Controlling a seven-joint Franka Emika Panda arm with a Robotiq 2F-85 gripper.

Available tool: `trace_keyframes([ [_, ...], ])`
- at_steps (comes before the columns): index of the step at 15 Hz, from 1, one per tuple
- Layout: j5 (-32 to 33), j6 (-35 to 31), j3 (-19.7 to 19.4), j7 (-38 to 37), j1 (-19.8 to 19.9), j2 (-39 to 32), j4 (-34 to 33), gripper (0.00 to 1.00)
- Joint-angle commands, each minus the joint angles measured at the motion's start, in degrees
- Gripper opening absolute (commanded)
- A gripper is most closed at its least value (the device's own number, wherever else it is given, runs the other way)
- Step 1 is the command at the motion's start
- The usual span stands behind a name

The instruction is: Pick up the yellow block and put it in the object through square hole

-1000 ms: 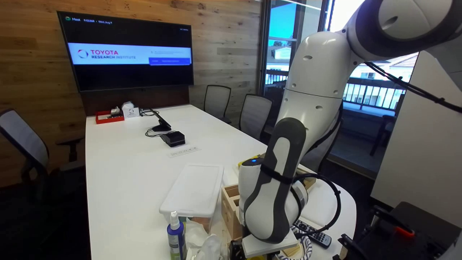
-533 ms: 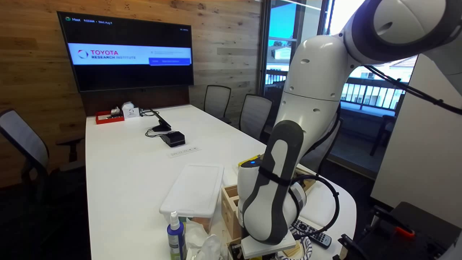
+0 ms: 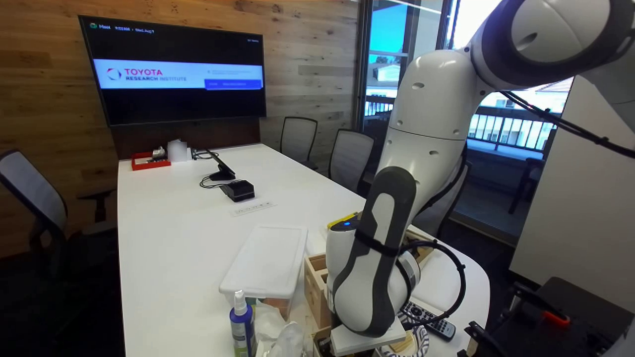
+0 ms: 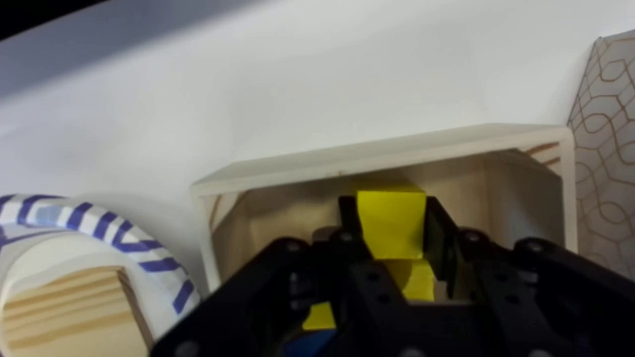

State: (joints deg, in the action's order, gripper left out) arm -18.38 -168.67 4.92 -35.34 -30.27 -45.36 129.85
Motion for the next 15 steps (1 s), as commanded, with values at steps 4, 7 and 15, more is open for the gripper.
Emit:
trace_keyframes([
  [4,2.4,3.1,-1.9,-0.3,-1.0,3.5,0.7,0.09],
  [7,4.9,6.4,-2.7,0.4,-0.6,6.9,1.2,0.09],
  [15,14.7,20.1,-4.7,2.0,2.6,15.9,-0.5,0.09],
])
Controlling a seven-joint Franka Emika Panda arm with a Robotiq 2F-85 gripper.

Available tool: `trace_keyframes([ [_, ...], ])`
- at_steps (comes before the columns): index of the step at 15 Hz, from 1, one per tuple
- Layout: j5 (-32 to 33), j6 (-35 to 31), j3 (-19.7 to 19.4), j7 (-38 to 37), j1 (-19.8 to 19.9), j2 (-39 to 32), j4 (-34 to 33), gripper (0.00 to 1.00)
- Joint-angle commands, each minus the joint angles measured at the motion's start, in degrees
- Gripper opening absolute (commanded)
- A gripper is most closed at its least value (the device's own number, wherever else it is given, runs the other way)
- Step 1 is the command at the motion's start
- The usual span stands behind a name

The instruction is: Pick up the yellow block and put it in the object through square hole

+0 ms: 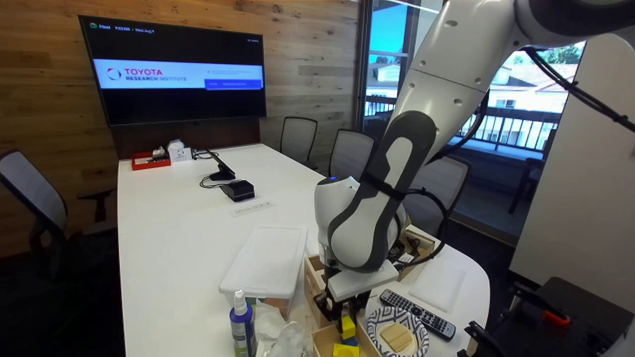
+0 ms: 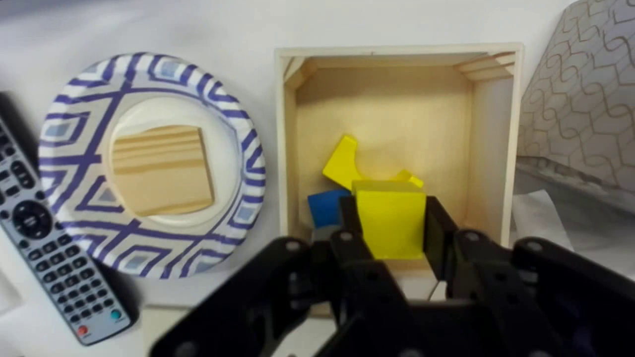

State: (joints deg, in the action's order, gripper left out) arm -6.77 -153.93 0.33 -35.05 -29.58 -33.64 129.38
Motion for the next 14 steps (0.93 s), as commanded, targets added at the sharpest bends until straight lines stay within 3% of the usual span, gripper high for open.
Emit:
trace_keyframes([
  [1,4.4,6.5,-0.2,2.2,2.7,5.0,-0.2,0.09],
  [8,9.8,8.2,0.1,8.3,8.1,7.7,-2.2,0.09],
  [14,12.6,7.1,-0.2,10.5,9.6,6.4,-4.7,0.09],
])
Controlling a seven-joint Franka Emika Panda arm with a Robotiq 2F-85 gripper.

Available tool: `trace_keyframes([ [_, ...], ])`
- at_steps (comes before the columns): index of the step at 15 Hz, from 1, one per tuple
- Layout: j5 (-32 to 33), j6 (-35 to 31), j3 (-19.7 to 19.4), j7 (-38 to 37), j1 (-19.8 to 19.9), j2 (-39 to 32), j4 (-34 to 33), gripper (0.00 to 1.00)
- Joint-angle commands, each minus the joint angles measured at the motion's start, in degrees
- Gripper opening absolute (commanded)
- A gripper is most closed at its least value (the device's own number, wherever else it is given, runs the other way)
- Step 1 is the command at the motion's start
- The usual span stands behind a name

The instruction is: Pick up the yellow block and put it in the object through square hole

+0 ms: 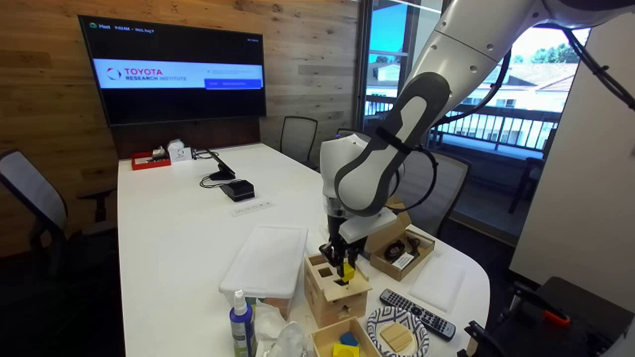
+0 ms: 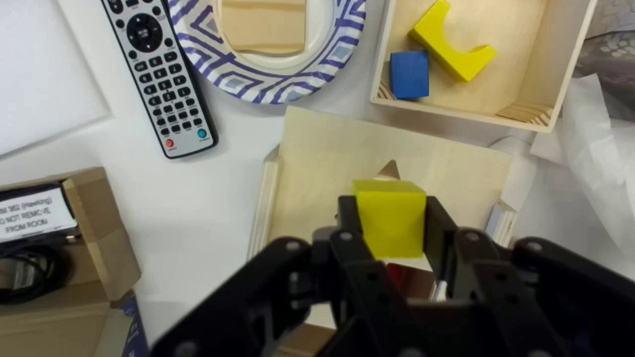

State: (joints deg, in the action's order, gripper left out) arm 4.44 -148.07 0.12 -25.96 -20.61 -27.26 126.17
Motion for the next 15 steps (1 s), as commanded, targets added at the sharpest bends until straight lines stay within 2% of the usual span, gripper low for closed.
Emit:
trace_keyframes([
  [1,1.8,1.1,0.0,1.4,0.7,-0.3,-2.1,0.09],
  [9,1.6,-0.7,0.5,1.6,1.8,-2.7,-4.7,0.09],
  [15,1.2,0.3,0.7,2.0,1.9,-5.5,-8.9,0.09],
])
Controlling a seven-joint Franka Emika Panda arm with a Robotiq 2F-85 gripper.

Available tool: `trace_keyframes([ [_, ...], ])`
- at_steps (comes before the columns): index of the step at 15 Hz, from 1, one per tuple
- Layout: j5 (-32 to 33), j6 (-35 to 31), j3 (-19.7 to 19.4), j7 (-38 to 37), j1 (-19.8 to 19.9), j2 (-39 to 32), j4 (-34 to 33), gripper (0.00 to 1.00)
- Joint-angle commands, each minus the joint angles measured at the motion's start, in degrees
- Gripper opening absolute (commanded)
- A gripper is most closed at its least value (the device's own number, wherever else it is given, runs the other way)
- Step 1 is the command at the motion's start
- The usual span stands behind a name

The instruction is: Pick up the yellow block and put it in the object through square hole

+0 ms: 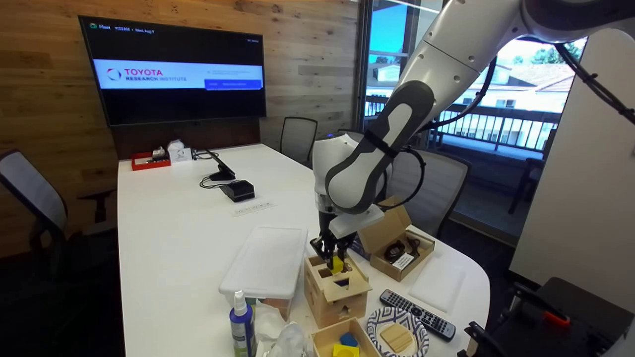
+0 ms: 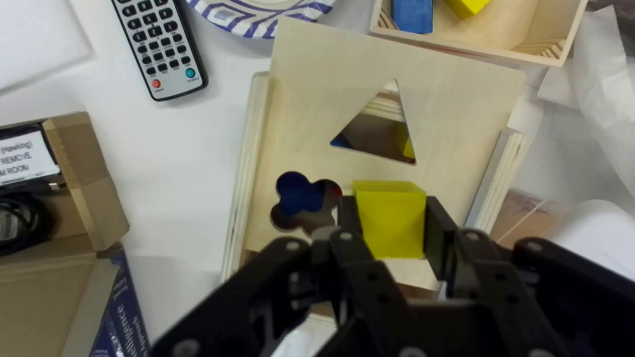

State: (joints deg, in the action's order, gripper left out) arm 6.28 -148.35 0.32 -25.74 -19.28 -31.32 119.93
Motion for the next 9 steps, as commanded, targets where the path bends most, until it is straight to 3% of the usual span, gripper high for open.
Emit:
trace_keyframes([
  [1,-0.8,0.6,0.6,2.0,0.7,-1.8,-3.3,0.09],
  [9,-4.5,0.9,2.5,3.3,2.0,-3.9,-5.5,0.09],
])
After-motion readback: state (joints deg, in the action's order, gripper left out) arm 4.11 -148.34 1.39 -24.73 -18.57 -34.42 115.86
